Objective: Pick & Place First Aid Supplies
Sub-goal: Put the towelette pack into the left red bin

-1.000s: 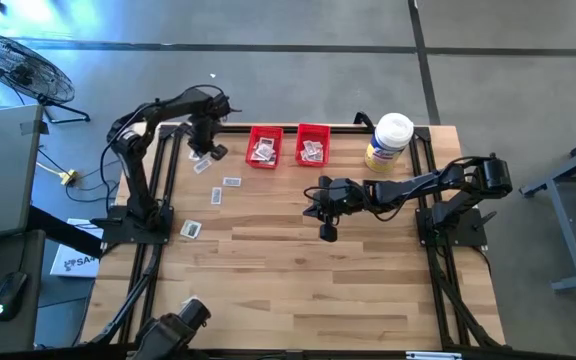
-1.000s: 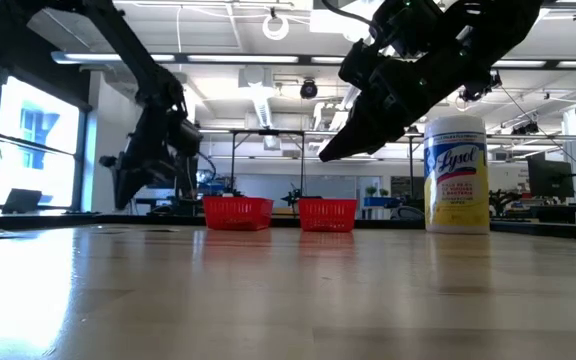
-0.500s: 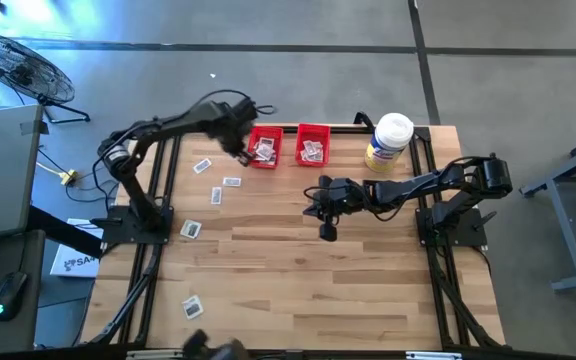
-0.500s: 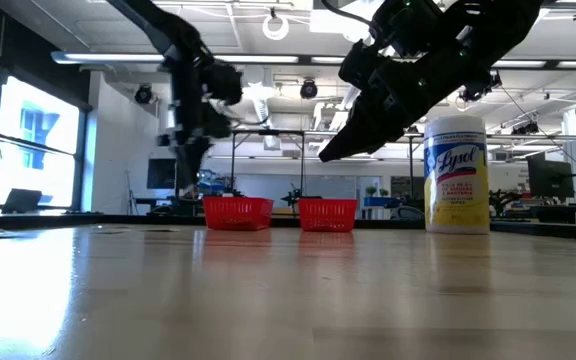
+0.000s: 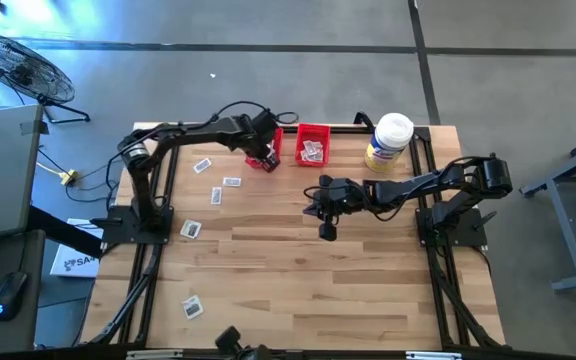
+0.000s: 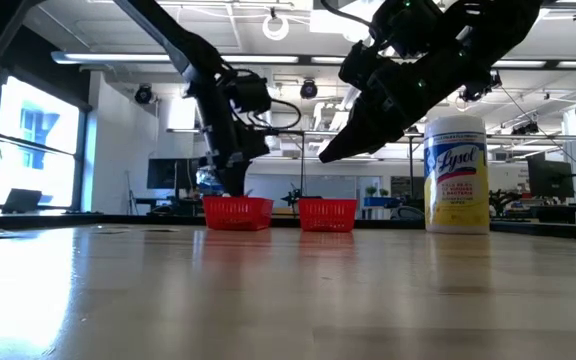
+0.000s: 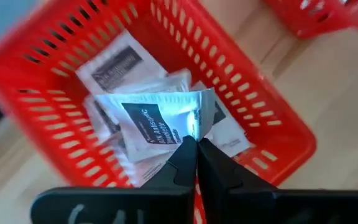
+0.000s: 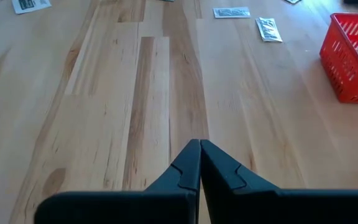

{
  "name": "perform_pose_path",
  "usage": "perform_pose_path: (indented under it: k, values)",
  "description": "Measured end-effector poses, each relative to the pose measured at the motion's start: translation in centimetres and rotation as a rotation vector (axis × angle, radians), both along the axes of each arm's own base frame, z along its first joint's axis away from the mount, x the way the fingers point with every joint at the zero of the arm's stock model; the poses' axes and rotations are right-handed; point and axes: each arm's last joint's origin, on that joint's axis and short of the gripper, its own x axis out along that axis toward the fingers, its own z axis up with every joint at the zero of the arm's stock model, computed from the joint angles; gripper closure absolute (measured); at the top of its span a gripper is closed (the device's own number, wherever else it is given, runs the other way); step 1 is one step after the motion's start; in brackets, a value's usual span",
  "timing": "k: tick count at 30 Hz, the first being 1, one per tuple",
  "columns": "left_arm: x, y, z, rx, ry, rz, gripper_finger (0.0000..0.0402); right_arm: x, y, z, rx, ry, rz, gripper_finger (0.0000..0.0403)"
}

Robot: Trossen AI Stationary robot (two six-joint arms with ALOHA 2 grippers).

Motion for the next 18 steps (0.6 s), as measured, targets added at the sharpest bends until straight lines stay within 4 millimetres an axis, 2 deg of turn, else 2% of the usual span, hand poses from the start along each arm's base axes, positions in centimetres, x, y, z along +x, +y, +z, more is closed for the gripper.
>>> perform_pose_path:
  k: [4,8,11,13,15,18]
  values:
    - [0.2,0.2,-0.8,-0.005,0.014,-0.001,0.0376,0.0,0.0,0.0,0.0,0.0,0.001,0.04]
    - [0.0,0.1,0.0,0.015,0.032,-0.01,0.0334,0.0,0.0,0.0,0.005,0.0,-0.002,0.04]
    - [-0.3,-0.1,3.2,0.046,-0.005,-0.019,0.0304,0.0,0.0,0.0,0.006,-0.001,-0.003,0.04]
    - [-1.0,-1.1,5.5,0.033,-0.014,-0.037,0.029,0.0,0.0,0.0,0.006,0.0,-0.003,0.0401]
    - [-1.8,-2.7,7.9,0.039,-0.029,-0.055,0.0284,0.0,0.0,0.0,0.006,0.001,-0.003,0.04]
    - [-3.5,-6.3,10.8,0.018,-0.023,-0.09,0.0282,0.0,0.0,0.0,0.006,0.004,-0.002,0.04]
